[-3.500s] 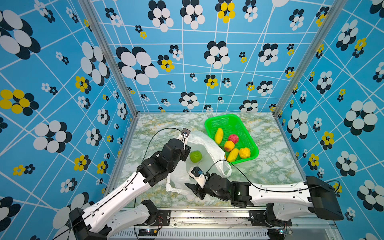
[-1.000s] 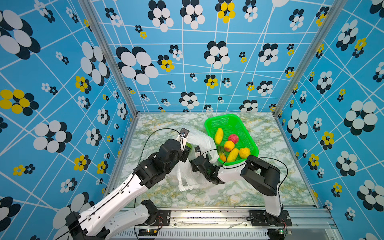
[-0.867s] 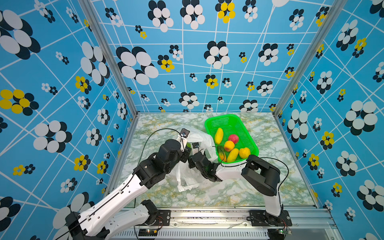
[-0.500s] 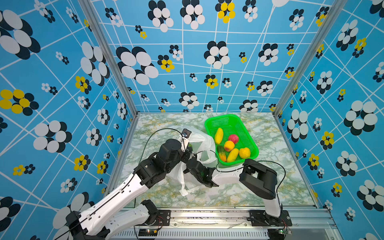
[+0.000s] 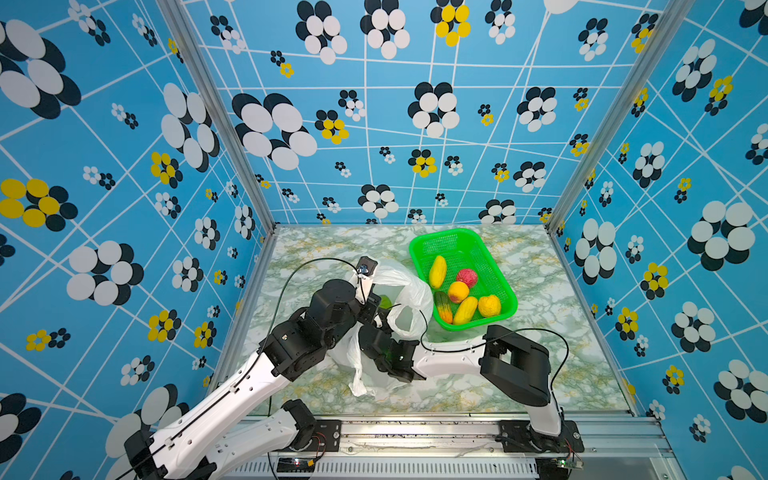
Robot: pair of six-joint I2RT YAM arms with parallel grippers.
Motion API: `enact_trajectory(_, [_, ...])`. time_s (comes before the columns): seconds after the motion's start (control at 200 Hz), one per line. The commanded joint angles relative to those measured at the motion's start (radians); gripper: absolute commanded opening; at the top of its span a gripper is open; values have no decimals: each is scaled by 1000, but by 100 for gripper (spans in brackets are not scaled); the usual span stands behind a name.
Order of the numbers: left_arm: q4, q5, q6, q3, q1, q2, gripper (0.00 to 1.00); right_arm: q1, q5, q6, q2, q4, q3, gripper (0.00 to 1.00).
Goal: Untie the knot of the plastic bag and take out the fruit
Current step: 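Lower the open right gripper around the green pepper and close it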
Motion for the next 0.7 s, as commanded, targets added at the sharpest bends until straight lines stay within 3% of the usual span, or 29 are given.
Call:
enact_trajectory(0.0, [4,1,-12,-6,-4,-18,0,-64,107,103,25,-188,18,99])
enact_trajectory(0.24, [5,-2,-11,-11,-3,-20,0,-121,51,113,104,-241,83,99])
enact_trajectory(0.445, [6,-3,-11,-7,-3,-16,0,-132,-57,29,173,-132,111,99])
enact_trajectory(0.695, [10,0,-10,-9,-4,-11,0,-178,-132,45,279,-217,257,99])
